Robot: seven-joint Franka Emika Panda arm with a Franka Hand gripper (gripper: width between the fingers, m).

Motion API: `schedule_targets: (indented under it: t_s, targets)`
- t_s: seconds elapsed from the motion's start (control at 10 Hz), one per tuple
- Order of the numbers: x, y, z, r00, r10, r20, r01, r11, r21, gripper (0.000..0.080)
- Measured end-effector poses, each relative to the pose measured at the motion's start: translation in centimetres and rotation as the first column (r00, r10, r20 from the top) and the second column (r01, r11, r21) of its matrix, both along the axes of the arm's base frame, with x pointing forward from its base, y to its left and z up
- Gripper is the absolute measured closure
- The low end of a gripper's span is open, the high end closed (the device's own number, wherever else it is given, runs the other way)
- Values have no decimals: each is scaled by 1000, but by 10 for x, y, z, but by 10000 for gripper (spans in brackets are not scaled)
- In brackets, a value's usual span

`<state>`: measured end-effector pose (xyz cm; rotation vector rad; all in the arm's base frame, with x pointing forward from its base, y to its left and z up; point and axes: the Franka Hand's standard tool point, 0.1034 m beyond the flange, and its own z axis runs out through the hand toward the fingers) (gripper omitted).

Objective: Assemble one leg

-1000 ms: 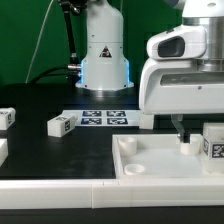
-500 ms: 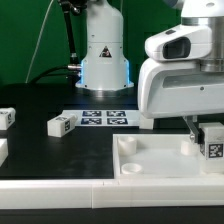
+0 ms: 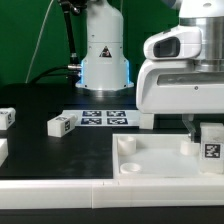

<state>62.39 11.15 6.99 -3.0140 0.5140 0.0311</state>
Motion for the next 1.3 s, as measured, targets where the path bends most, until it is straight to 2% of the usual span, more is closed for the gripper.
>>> schedule_targets:
  t_s: [0.2, 0.4, 0.6, 0.8, 0.9, 1.0, 1.1, 1.3]
  targets:
    - [1, 0, 0, 985, -174, -11, 174, 985, 3, 509]
    - [1, 1, 0, 926, -376, -29, 376, 926, 1, 509]
    - [1, 1, 0, 865, -501, -39, 501, 865, 1, 509]
    - [1, 5, 0, 750, -659, -56, 660, 751, -4, 509]
    - [1, 4, 0, 640, -766, -68, 768, 641, 5, 509]
    - [2, 4, 0, 603, -795, -71, 797, 604, 7, 509]
    - [2, 5, 0, 501, -862, -84, 865, 502, 6, 509]
    - [2, 6, 0, 370, -924, -94, 928, 372, -6, 509]
